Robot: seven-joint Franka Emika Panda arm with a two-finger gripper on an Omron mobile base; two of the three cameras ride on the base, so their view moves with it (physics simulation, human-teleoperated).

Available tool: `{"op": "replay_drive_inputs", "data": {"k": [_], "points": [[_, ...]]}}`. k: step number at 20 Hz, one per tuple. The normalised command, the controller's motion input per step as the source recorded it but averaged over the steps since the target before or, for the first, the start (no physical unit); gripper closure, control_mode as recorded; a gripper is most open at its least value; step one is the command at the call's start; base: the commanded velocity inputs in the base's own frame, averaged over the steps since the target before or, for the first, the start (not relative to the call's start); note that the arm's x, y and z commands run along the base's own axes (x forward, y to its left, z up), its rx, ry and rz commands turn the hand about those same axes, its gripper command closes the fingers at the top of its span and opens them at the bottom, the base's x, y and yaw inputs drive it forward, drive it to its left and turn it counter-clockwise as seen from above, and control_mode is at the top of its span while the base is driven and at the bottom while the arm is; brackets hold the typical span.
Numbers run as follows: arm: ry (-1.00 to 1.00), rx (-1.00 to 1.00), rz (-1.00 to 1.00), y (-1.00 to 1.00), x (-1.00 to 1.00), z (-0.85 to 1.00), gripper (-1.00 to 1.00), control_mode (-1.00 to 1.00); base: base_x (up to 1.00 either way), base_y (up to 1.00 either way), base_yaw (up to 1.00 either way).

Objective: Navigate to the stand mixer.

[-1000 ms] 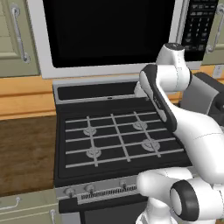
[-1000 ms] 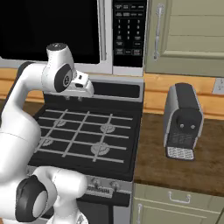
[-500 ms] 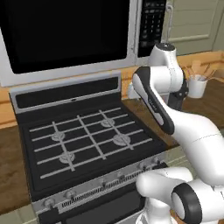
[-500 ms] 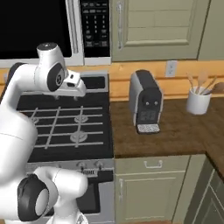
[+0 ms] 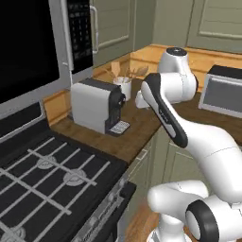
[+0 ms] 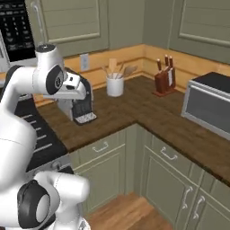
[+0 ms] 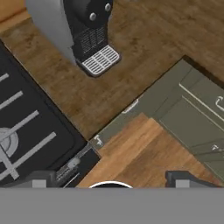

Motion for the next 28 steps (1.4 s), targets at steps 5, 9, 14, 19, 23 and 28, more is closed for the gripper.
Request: {"op": "replay_drive_inputs", "data": {"k": [5,9,14,19,23,28], "points": [[0.0,0.0,0.0,0.0,0.0,0.0,-1.0,1.0,0.0,-0.03,-0.9],[0.0,0.0,0.0,0.0,0.0,0.0,-1.0,1.0,0.0,-0.07,-0.92],[0.0,0.0,0.0,0.0,0.0,0.0,-1.0,1.0,0.0,-0.04,-0.92],[0.0,0.0,0.0,0.0,0.0,0.0,-1.0,1.0,0.0,-0.02,-0.92],[0.0,0.0,0.0,0.0,0.0,0.0,-1.0,1.0,0.0,-0.04,-0.91],[0.0,0.0,0.0,0.0,0.0,0.0,-1.0,1.0,0.34,-0.06,-0.75]]}}
